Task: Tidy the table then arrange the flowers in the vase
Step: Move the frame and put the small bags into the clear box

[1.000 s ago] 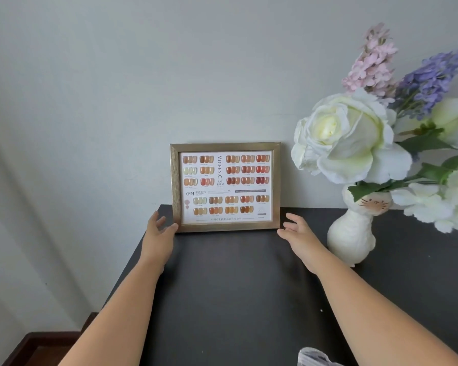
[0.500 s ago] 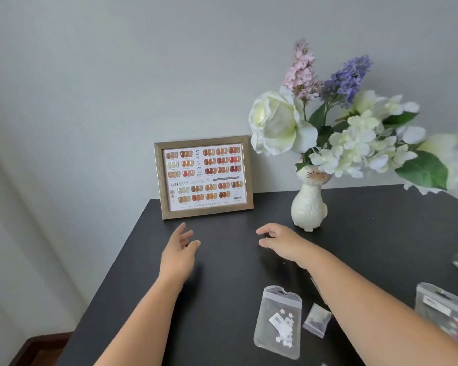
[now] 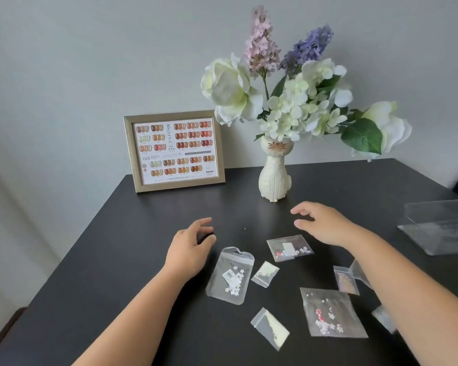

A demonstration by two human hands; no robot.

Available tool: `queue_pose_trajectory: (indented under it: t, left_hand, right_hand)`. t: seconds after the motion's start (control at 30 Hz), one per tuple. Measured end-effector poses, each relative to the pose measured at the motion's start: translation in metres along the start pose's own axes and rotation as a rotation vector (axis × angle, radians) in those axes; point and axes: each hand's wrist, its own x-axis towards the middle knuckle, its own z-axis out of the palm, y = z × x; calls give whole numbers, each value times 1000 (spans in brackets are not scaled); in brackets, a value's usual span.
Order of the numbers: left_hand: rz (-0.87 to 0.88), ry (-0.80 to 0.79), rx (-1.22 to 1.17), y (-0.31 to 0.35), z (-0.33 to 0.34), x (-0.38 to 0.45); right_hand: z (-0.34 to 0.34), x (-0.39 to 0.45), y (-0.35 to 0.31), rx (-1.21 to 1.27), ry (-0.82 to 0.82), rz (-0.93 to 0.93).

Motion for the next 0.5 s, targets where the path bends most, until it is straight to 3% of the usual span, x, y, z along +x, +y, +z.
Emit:
queue_pose_trajectory:
  t: [0.17, 0.37, 0.5]
  left_hand:
    - [205, -98, 277, 9, 9, -14]
    - [276, -225, 300, 14, -2, -10]
    - [326, -210, 300, 14, -1, -11]
  right_hand:
    - [9, -13, 21, -4, -28, -63]
    - [18, -21, 29, 53, 12, -106]
    - [17, -21, 25, 35, -2, -107]
